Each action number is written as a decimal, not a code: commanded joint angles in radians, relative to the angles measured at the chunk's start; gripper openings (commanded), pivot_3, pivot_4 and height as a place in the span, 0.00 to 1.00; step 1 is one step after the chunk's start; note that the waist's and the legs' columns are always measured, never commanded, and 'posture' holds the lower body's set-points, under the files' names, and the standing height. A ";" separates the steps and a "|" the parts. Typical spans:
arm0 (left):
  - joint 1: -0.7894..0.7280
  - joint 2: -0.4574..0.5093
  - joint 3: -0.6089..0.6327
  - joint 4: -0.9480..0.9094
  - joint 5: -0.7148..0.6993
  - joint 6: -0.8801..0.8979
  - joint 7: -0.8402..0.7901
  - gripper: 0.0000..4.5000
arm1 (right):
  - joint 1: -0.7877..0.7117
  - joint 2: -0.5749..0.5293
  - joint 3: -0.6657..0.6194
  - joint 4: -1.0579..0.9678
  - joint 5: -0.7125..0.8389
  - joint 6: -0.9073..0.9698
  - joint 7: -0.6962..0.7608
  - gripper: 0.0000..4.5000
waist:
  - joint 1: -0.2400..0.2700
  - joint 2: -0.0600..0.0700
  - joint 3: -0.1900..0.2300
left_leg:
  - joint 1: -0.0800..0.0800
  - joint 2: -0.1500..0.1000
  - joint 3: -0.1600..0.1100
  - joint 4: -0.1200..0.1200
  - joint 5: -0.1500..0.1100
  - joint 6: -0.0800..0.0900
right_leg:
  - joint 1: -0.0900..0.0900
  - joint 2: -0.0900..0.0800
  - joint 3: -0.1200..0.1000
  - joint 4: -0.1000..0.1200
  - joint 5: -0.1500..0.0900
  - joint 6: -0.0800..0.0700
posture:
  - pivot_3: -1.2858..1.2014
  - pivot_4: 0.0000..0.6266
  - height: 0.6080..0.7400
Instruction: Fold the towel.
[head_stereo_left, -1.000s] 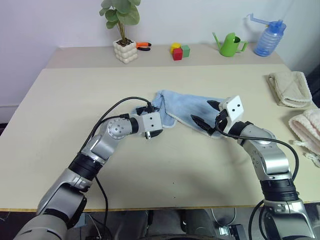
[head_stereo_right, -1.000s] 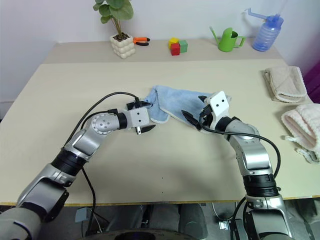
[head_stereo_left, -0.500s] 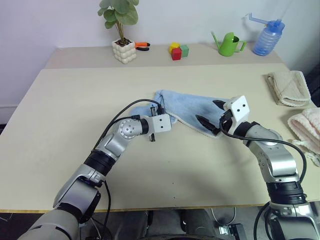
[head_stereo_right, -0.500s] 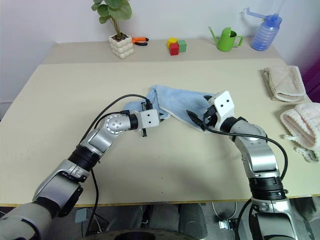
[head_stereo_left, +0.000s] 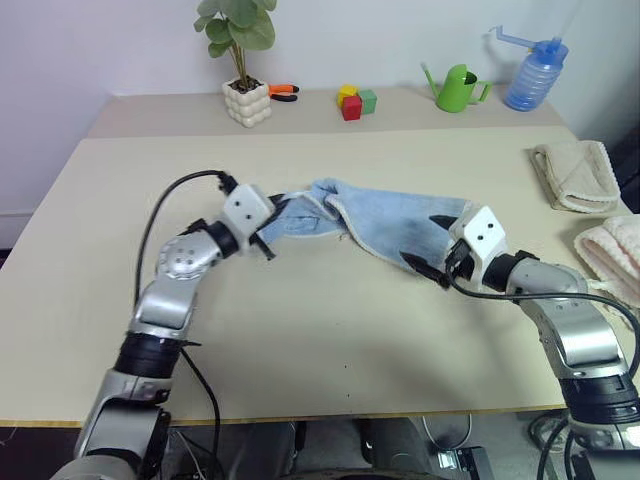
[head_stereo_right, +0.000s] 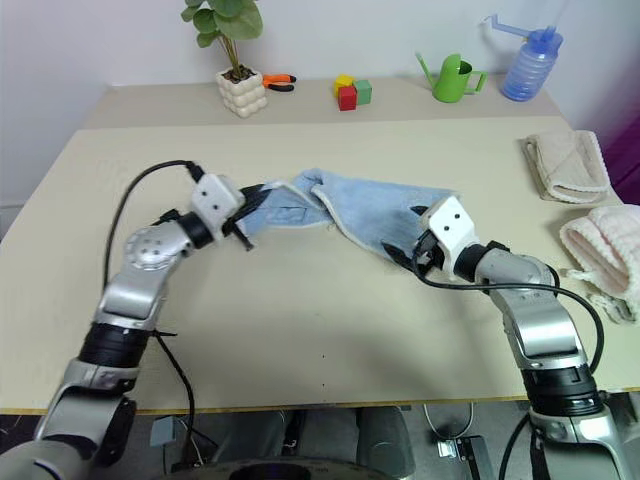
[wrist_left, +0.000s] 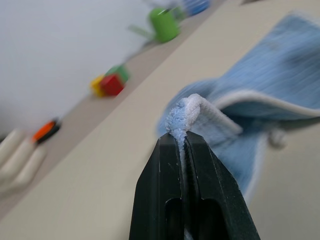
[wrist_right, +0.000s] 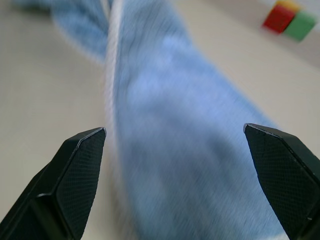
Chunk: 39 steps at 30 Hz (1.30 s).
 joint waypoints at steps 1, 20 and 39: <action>0.048 0.053 0.069 -0.073 -0.029 0.033 -0.002 0.01 | 0.034 -0.024 0.048 -0.110 -0.022 -0.012 0.032 1.00 | 0.000 0.000 0.000 | 0.000 0.000 0.000 0.000 0.000 0.000 | 0.000 0.000 0.000 0.000 0.000 0.000 | 0.52 0.24 0.94; 0.081 0.060 0.056 -0.153 -0.036 0.113 -0.002 0.01 | 0.091 -0.253 0.083 0.103 -0.413 -0.346 -0.080 1.00 | 0.003 -0.001 0.000 | 0.001 0.001 0.002 0.001 0.000 0.000 | 0.002 0.001 0.001 -0.001 0.000 0.000 | 0.52 0.24 0.94; 0.117 0.060 0.053 -0.156 -0.031 0.101 0.000 0.00 | -0.103 -0.131 0.187 0.345 -0.507 -0.614 -0.119 0.37 | -0.001 -0.001 0.000 | 0.002 0.004 0.007 0.001 0.002 -0.004 | 0.001 0.003 0.004 -0.001 0.001 -0.001 | 0.52 0.24 0.94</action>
